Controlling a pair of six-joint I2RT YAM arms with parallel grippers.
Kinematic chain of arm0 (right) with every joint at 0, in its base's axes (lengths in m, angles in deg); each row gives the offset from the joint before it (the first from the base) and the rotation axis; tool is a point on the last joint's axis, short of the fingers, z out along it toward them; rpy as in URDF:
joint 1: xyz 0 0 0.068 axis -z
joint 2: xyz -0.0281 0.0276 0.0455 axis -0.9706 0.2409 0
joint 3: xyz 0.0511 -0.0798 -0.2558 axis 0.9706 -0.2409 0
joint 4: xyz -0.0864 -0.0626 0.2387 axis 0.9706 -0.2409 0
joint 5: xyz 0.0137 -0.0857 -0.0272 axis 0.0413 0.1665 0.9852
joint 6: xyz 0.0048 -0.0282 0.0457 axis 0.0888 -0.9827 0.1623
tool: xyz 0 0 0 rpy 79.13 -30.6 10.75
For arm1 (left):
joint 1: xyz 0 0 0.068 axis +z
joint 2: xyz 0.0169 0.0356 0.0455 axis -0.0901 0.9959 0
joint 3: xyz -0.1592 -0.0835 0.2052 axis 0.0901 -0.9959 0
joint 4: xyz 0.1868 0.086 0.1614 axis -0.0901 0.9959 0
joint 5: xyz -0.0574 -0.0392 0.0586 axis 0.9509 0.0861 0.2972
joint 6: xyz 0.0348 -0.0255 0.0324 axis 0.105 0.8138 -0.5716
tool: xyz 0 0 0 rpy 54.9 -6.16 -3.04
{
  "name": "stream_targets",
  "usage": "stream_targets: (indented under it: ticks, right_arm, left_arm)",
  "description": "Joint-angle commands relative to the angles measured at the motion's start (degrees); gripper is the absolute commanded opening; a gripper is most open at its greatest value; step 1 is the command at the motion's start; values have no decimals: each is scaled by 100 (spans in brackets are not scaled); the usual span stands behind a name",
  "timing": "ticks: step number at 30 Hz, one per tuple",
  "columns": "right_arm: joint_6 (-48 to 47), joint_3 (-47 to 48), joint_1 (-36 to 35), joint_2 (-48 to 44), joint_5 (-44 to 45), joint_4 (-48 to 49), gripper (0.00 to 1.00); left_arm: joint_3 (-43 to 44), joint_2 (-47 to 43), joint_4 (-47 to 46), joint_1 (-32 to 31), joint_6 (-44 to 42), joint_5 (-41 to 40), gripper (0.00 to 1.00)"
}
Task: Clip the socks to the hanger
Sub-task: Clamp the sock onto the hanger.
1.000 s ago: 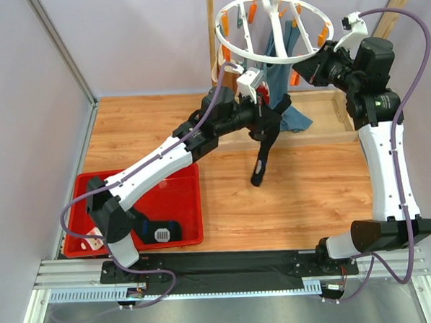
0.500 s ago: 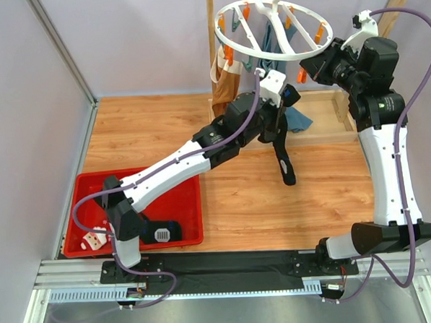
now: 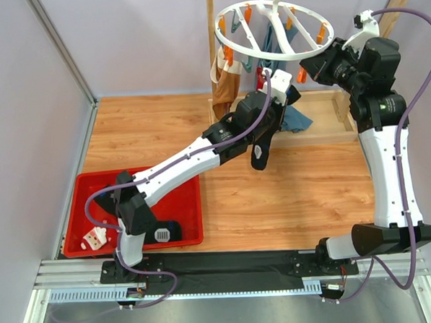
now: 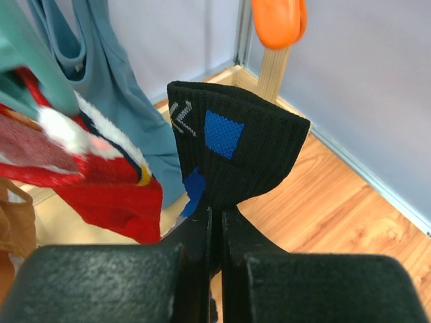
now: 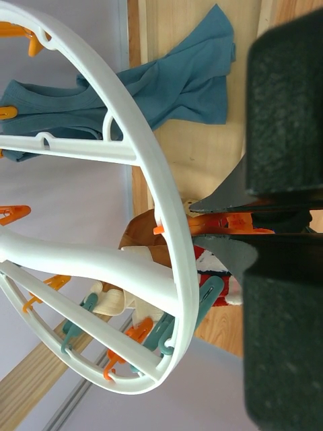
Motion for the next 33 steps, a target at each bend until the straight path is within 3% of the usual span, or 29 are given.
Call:
stream_targets:
  ticks: [1,17,22,33]
  right_arm:
    - [110,-15,-15,-165,47,104,0]
    - [180,-191,-6,-288,2,244,0]
    - [189,-16,-6,-218,-111,200,0]
    - [92,-165,-6,-297,-94,192,0]
  left_arm:
    - [391,-34,-268,-10,-104,-149,0]
    - [1112,308,-58,-10,28,-52,0]
    - [303,-8,-478,-10,282,-26,0]
    - [1033,291,-321,-1,274,-43,0]
